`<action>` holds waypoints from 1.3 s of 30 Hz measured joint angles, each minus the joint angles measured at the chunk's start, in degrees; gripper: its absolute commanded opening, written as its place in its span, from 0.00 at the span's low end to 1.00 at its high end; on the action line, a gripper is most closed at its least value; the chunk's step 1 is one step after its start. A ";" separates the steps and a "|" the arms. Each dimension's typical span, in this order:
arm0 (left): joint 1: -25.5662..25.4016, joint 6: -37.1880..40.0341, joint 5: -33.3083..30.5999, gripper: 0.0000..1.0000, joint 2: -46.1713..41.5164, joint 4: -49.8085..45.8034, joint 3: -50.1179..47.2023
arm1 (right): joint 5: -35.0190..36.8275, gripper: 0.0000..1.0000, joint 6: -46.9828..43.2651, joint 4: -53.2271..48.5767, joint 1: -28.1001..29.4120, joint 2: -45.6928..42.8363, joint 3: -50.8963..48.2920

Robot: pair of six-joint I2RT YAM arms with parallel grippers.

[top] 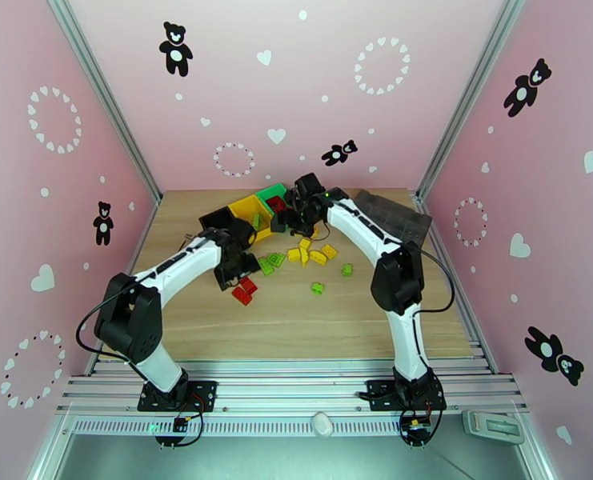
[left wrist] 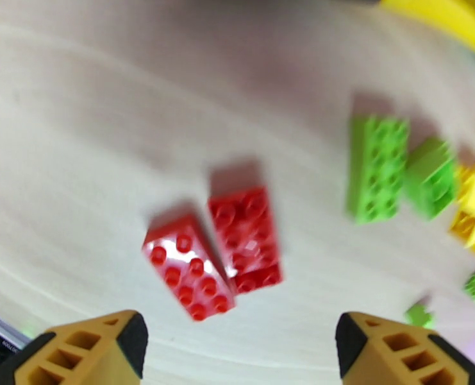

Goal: Sort the legos into containers by color

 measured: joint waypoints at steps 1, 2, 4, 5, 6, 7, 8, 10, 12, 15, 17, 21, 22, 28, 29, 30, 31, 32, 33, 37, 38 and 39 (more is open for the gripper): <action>-0.83 -0.48 0.00 0.82 0.00 -0.02 -0.61 | 0.46 0.78 -0.35 0.07 0.42 -0.74 -1.97; -1.57 -0.85 0.00 0.82 0.00 -0.02 -1.09 | 0.85 0.78 -0.76 0.24 0.68 -1.53 -3.89; -2.91 -1.60 0.02 0.81 0.00 0.33 -2.12 | 1.53 0.78 -1.03 0.46 1.16 -3.52 -8.22; -3.30 -2.01 0.02 0.81 0.00 0.57 -2.58 | 1.73 0.78 -1.14 0.52 1.31 -4.48 -10.12; -3.63 -2.34 0.02 0.81 0.00 0.94 -3.28 | 1.92 0.78 -1.20 0.61 1.40 -5.55 -12.07; -3.80 -2.67 0.04 0.81 0.00 1.51 -4.17 | 2.19 0.78 -1.22 0.68 1.44 -6.64 -13.86; -3.85 -2.99 0.04 0.80 0.00 1.90 -5.01 | 2.43 0.78 -1.22 0.81 1.44 -7.48 -15.15; -3.85 -3.48 0.04 0.80 0.00 2.38 -6.86 | 3.19 0.78 -1.22 1.05 1.44 -9.60 -17.92; -3.82 -3.72 0.04 0.79 0.04 3.06 -8.24 | 3.65 0.78 -1.22 1.29 1.38 -11.37 -19.89; -3.85 -3.98 0.07 0.78 0.76 3.76 -9.03 | 4.26 0.78 -1.20 1.62 1.33 -13.55 -21.84; -3.82 -3.98 0.07 0.79 1.68 4.55 -9.05 | 4.46 0.78 -1.18 1.86 1.33 -14.34 -22.43; -3.80 -3.96 0.07 0.78 3.43 5.57 -9.05 | 4.48 0.78 -1.16 2.10 1.33 -14.64 -22.51; -3.65 -3.96 0.04 0.78 3.63 5.81 -9.05 | 4.48 0.78 -1.14 2.14 1.33 -14.64 -22.51; -1.66 -3.91 0.04 0.78 4.00 6.71 -9.14 | 4.50 0.78 -1.16 2.19 1.33 -14.64 -22.51; -1.09 -3.89 0.04 0.78 4.00 6.73 -9.14 | 4.48 0.78 -1.16 2.19 1.33 -14.64 -22.51; -0.50 -3.82 0.04 0.78 4.00 6.73 -9.14 | 4.48 0.78 -1.18 2.16 1.33 -14.64 -22.51; 0.00 -3.69 0.04 0.77 4.00 6.73 -9.14 | 4.46 0.78 -1.11 2.21 1.33 -14.64 -22.51; 0.57 -3.50 0.04 0.77 4.00 6.73 -9.14 | 4.46 0.78 -1.16 2.19 1.33 -14.64 -22.51; 1.09 -3.39 0.02 0.76 4.00 6.71 -9.14 | 4.46 0.78 -1.16 2.19 1.33 -14.64 -22.51; 2.34 -2.51 -0.11 0.71 4.02 6.67 -9.14 | 4.46 0.78 -1.16 2.19 1.33 -14.64 -22.51; 2.43 -2.40 -0.11 0.69 4.04 6.67 -9.14 | 4.44 0.78 -1.16 2.21 1.33 -14.64 -22.51; 2.49 -2.32 -0.15 0.67 4.09 6.67 -9.14 | 4.46 0.78 -1.18 2.19 1.33 -14.64 -22.51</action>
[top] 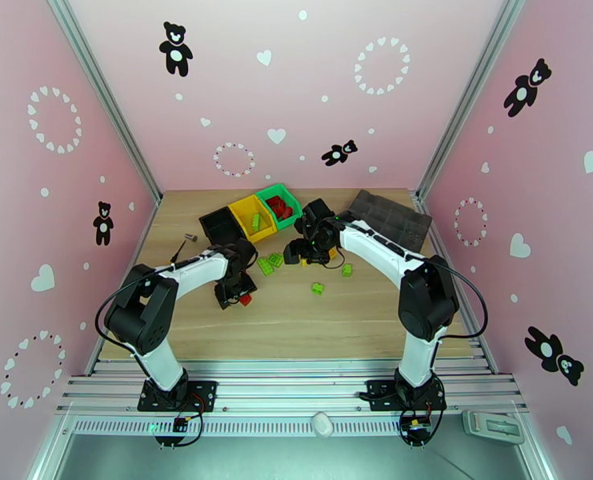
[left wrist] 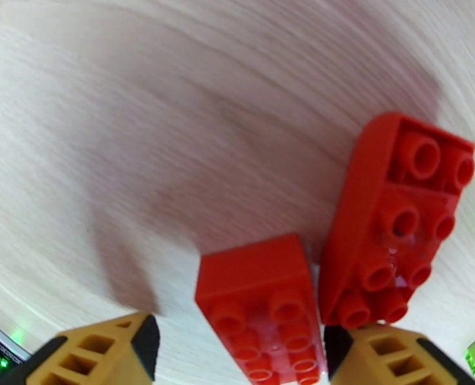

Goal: Sort the legos into containers by color

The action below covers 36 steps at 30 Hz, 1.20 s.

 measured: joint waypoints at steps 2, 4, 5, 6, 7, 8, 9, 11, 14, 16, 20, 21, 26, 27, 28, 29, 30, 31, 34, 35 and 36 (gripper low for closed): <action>0.04 0.22 0.00 0.62 0.07 0.00 0.00 | -0.07 0.78 0.04 0.02 0.00 0.00 0.00; 0.04 0.52 0.00 0.57 0.09 -0.02 0.02 | -0.13 0.78 0.04 0.04 0.00 0.00 0.00; 0.04 0.48 0.02 0.55 0.09 0.00 0.02 | -0.22 0.78 0.02 0.07 0.00 0.00 0.00; 0.04 0.68 0.02 0.52 0.09 -0.04 0.02 | -0.26 0.78 0.02 0.09 0.02 0.00 0.00; 0.04 0.85 0.02 0.49 0.09 -0.02 0.02 | -0.35 0.78 0.04 0.11 0.04 0.00 0.00; 0.04 0.85 0.02 0.47 0.09 0.00 0.02 | -0.44 0.78 0.02 0.15 0.07 0.00 0.00; 0.04 0.98 0.07 0.45 0.09 0.00 0.02 | -0.44 0.78 0.02 0.22 0.17 0.00 0.00; 0.02 1.33 0.22 0.43 0.02 0.15 0.02 | -0.46 0.78 0.00 0.26 0.44 0.00 0.00; -0.09 1.84 0.55 0.40 -0.81 0.94 0.02 | -0.94 0.79 0.07 0.59 1.03 0.00 -0.04; -0.24 2.54 1.38 0.39 -2.25 1.55 0.00 | -1.66 0.80 0.35 1.51 1.27 0.00 -0.46; -1.33 4.70 2.93 0.38 -6.03 3.08 0.02 | -3.34 0.83 1.36 2.84 1.49 0.00 -1.99; -1.66 5.33 3.41 0.38 -6.95 3.41 0.02 | -3.82 0.84 1.66 3.04 1.49 0.00 -2.32; -2.01 7.67 6.01 0.37 -11.08 6.05 0.11 | -7.04 0.84 3.34 4.63 1.44 0.00 -3.04; -1.97 7.82 6.54 0.37 -11.50 6.32 0.37 | -7.76 0.83 3.56 5.33 1.46 0.00 -3.37; -1.84 7.80 7.02 0.37 -11.61 6.51 0.74 | -8.33 0.83 3.89 5.81 1.46 -0.02 -3.74; -1.66 7.76 7.82 0.36 -11.56 6.84 1.33 | -9.01 0.81 4.28 6.56 1.46 -0.04 -4.39; -1.49 7.32 8.61 0.36 -11.37 7.17 2.01 | -9.60 0.80 4.61 7.30 1.44 -0.09 -5.27; -1.25 6.75 9.46 0.36 -11.13 7.39 2.71 | -10.01 0.78 4.98 7.76 1.44 -0.13 -5.97; -0.52 4.09 12.41 0.36 -10.01 9.16 4.87 | -11.04 0.76 6.19 9.73 1.46 -0.50 -8.66; -0.31 2.86 13.49 0.36 -9.49 9.75 5.73 | -11.19 0.76 6.49 10.47 1.44 -0.76 -9.42; -0.04 1.62 14.56 0.36 -9.03 10.21 6.62 | -11.32 0.76 6.84 11.10 1.44 -1.09 -10.01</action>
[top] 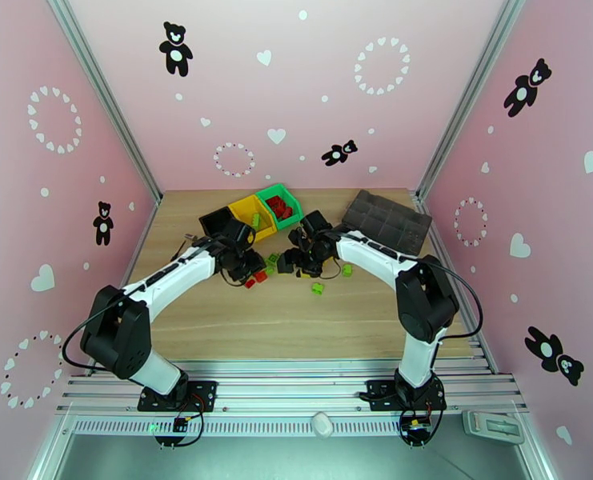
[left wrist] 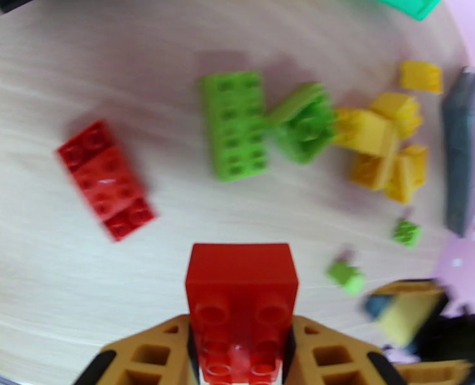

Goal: Sort the legos into containers by color

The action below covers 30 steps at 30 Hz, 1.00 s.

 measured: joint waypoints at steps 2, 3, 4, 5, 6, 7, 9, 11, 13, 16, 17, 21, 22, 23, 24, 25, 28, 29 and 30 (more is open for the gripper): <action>0.39 -2.10 1.95 0.36 0.79 0.81 1.51 | -0.31 0.76 0.63 1.70 0.00 -0.92 -1.03; 0.68 -3.26 3.15 0.35 1.18 1.44 2.14 | -0.44 0.76 0.96 2.58 0.00 -1.51 -1.44; 0.85 -4.17 4.09 0.35 1.51 1.77 2.64 | -0.52 0.76 1.14 3.30 0.00 -2.01 -1.64; 1.16 -5.35 5.38 0.35 1.90 2.36 3.13 | -0.70 0.76 1.38 4.09 0.02 -2.47 -1.75; 1.44 -6.34 6.56 0.36 2.25 2.91 3.45 | -0.87 0.76 1.62 5.03 0.02 -2.93 -1.77; 1.64 -7.15 7.50 0.36 2.49 3.19 3.65 | -0.92 0.75 1.86 5.75 0.00 -3.23 -1.77; 1.97 -9.09 9.51 0.36 2.82 3.61 3.87 | -1.01 0.74 2.32 7.37 0.02 -3.65 -1.75; 2.23 -10.69 11.28 0.36 2.86 3.96 3.93 | -1.11 0.71 2.75 8.68 0.02 -3.72 -1.77; 2.27 -12.13 12.72 0.36 2.86 4.33 3.96 | -1.18 0.69 3.19 9.64 0.00 -3.72 -1.75; 2.27 -14.05 14.64 0.36 2.86 5.11 3.98 | -1.22 0.66 3.67 10.56 0.00 -3.72 -1.62; 2.27 -14.60 15.28 0.36 2.86 5.51 4.00 | -1.18 0.65 3.72 10.73 0.02 -3.69 -1.46; 2.27 -16.81 17.07 0.36 2.86 7.04 4.00 | -1.38 0.57 3.96 11.06 0.00 -3.67 -0.37; 2.36 -17.38 17.29 0.36 2.86 7.48 4.00 | -1.55 0.55 4.00 11.06 0.00 -3.63 0.00; 2.43 -17.79 17.46 0.36 2.86 7.82 4.00 | -1.68 0.54 4.15 11.08 0.02 -3.58 0.33; 2.54 -18.08 17.55 0.36 2.86 8.13 4.00 | -1.77 0.53 4.17 11.17 0.02 -3.56 0.50; 2.56 -18.53 17.73 0.36 2.86 8.57 4.00 | -1.92 0.51 4.28 11.32 0.02 -3.56 0.66; 2.58 -19.89 18.18 0.36 2.86 9.55 4.00 | -2.36 0.43 5.07 11.63 0.02 -3.54 0.90; 2.58 -20.35 18.36 0.36 2.86 9.99 4.00 | -2.49 0.40 5.27 11.69 0.02 -3.50 0.98; 2.58 -20.55 18.51 0.36 2.86 10.27 4.00 | -2.67 0.38 5.42 11.87 0.02 -3.48 1.05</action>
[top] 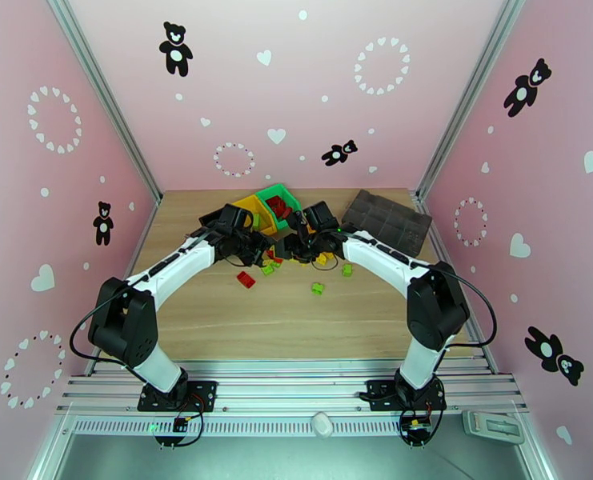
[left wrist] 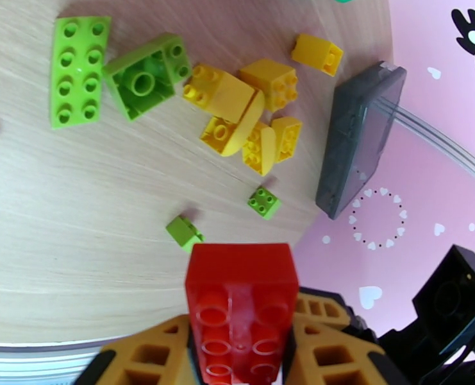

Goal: Sort the legos into containers by color

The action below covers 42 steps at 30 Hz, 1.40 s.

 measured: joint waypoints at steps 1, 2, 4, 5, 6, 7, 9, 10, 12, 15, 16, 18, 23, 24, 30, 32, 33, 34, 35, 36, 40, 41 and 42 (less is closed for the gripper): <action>0.00 -0.37 0.11 0.37 0.00 0.33 0.00 | -0.09 0.34 0.15 0.15 0.00 0.02 0.04; 0.00 -0.79 0.24 0.38 0.00 0.68 0.00 | -0.20 0.32 0.42 0.31 0.00 0.04 0.04; 0.02 -1.29 0.26 0.42 0.00 1.01 0.00 | -0.17 0.27 0.70 0.48 -0.09 0.17 0.09; 0.02 -1.64 0.26 0.48 0.00 1.18 0.00 | -0.22 0.26 0.90 0.57 -0.13 0.26 0.20; 0.07 -1.92 0.33 0.56 0.07 1.38 0.00 | -0.20 0.25 0.96 0.68 -0.20 0.33 0.28; 0.07 -2.14 0.31 0.69 0.07 1.57 0.00 | -0.31 0.25 1.22 0.76 -0.33 0.46 0.37; 0.33 -2.29 0.48 0.82 0.07 1.70 0.09 | -0.35 0.25 1.31 0.87 -0.59 0.85 0.61; 0.46 -2.43 0.46 0.84 0.07 1.53 0.13 | -0.42 0.25 1.31 0.81 -0.83 1.14 0.87; 1.18 -1.77 0.33 0.85 0.07 0.63 0.61 | -0.35 0.25 1.27 0.74 -1.66 1.88 1.79; 3.08 0.46 -0.74 0.85 0.07 -3.19 3.08 | -0.20 0.25 1.22 0.42 -3.58 3.30 4.13; 3.87 1.84 -1.62 0.85 0.07 -5.11 4.63 | -0.13 0.25 1.25 0.35 -4.39 3.89 5.09; 4.87 5.79 -4.26 0.85 0.28 -10.10 8.63 | -0.02 0.25 1.25 0.02 -5.92 5.40 7.32; 5.29 17.68 -13.77 0.86 1.09 -21.53 17.86 | 0.42 0.26 1.57 -1.18 -9.25 12.52 17.29; 5.27 19.26 -15.13 0.86 1.09 -22.84 17.90 | 0.48 0.26 1.75 -1.22 -9.66 14.05 19.30; 5.25 26.27 -22.25 0.85 1.11 -28.00 12.09 | 0.55 0.32 4.31 -3.10 -11.30 26.08 36.72; 5.25 27.32 -23.43 0.85 1.11 -28.55 9.46 | 0.48 0.39 5.53 -4.00 -11.61 31.12 44.33; 5.25 27.71 -23.85 0.85 1.11 -28.57 8.33 | 0.44 0.45 6.27 -4.28 -11.65 33.33 47.60; 5.25 28.02 -24.11 0.85 1.11 -28.61 7.43 | 0.44 0.52 7.06 -4.57 -11.72 36.11 51.76; 5.25 28.30 -24.41 0.85 1.11 -28.63 6.58 | 0.44 0.57 8.00 -4.72 -11.82 38.86 55.71; 5.25 28.50 -24.63 0.84 1.11 -28.65 6.05 | 0.31 0.61 8.96 -4.87 -11.96 41.24 59.12; 5.20 29.18 -25.38 0.85 1.11 -28.59 5.44 | 0.00 0.66 12.81 -4.66 -12.31 48.37 67.12; 5.20 29.35 -25.55 0.85 1.11 -28.48 5.44 | -0.04 0.66 13.31 -4.74 -12.35 49.18 67.58; 5.20 29.40 -25.70 0.84 1.11 -28.46 5.44 | -0.20 0.67 13.51 -4.96 -12.35 49.57 67.60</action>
